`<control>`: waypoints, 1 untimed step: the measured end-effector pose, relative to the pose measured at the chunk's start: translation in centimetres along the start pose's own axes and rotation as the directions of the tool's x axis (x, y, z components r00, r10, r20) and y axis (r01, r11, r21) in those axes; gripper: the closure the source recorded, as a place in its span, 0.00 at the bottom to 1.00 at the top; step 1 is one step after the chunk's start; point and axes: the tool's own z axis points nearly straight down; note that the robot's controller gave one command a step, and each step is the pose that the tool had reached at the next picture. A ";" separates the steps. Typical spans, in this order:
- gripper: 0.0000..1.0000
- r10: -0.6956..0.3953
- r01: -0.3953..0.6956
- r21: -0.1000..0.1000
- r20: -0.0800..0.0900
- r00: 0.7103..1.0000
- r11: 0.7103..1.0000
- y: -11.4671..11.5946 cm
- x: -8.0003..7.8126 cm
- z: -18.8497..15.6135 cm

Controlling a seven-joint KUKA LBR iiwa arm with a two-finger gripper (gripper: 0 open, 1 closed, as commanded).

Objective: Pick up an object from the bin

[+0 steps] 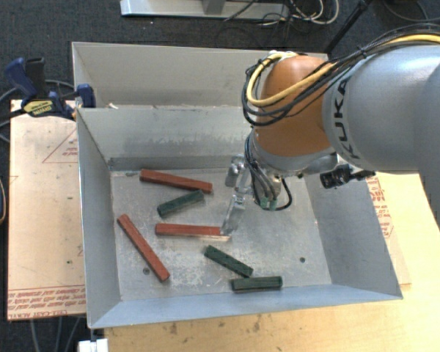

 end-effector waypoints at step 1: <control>0.00 0.037 -0.037 0.005 -0.012 0.999 0.999 -2.2 4.6 9.7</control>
Offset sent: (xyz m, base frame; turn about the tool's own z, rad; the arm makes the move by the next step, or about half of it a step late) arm -0.0468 -0.0089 -0.0919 0.0376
